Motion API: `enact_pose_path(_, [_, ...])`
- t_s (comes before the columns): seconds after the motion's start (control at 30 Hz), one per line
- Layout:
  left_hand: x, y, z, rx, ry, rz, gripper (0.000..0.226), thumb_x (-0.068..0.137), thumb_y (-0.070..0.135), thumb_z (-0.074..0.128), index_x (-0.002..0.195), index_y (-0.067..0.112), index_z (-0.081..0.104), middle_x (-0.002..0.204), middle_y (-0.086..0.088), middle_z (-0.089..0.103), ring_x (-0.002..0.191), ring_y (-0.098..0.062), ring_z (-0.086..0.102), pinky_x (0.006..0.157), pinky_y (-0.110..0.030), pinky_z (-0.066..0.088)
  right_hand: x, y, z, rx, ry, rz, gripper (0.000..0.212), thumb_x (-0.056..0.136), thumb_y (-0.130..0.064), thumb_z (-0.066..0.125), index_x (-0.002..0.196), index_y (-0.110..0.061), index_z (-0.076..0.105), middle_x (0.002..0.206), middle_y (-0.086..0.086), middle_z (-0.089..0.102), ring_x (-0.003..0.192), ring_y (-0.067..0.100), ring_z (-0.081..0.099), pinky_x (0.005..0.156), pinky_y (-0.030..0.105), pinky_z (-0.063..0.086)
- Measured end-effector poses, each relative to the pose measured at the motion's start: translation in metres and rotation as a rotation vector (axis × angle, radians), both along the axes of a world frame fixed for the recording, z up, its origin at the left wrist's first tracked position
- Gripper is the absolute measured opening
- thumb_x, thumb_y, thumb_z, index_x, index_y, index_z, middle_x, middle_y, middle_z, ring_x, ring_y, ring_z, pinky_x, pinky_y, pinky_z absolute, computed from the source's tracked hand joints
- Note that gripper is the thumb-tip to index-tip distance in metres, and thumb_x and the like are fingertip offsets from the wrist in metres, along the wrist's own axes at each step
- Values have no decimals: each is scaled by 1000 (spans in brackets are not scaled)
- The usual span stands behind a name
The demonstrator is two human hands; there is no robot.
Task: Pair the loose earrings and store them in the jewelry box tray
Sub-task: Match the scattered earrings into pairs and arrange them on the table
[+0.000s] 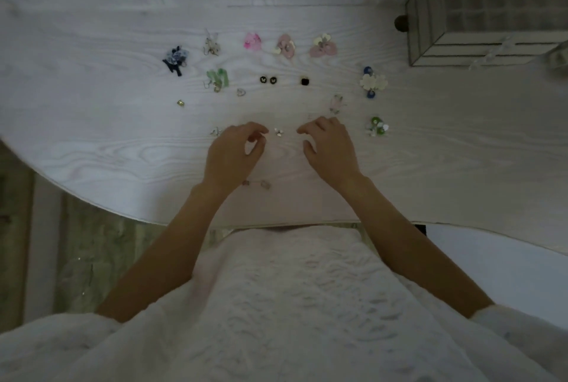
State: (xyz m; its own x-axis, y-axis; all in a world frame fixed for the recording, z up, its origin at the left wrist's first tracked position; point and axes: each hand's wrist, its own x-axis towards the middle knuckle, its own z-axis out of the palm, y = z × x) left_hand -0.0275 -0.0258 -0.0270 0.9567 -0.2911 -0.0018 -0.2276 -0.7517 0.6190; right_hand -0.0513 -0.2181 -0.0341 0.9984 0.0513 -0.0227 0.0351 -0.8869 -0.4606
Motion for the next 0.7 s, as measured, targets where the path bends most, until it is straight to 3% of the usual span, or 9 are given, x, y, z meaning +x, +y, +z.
enact_pose_path(0.2, [-8,63,-8,115,94,107,27,78,18,70,104,17,64,95,-1,65,86,-19,54,73,-23,37,35,42,-14,59,157,150,33,87,-2,50,119,-8,55,119,14,51,107,29,44,84,30,40])
enact_pose_path(0.37, [-36,67,-15,98,214,-14,24,76,21,73,99,19,65,92,4,57,80,-9,48,71,-23,38,33,55,-23,48,140,185,19,86,1,50,102,-2,61,106,18,54,95,32,49,82,36,42])
enact_pose_path(0.6, [-55,50,-33,55,230,62,14,76,18,71,89,17,66,92,-3,61,76,-18,58,69,-30,48,6,58,-26,78,162,222,16,85,-1,54,99,-3,62,101,16,56,88,28,54,71,21,32])
enact_pose_path(0.7, [-58,46,-32,49,220,77,11,78,16,67,88,14,63,90,-5,60,76,-20,58,67,-31,47,0,50,-26,60,176,191,14,87,-6,55,99,-5,61,100,14,56,84,25,54,69,23,34])
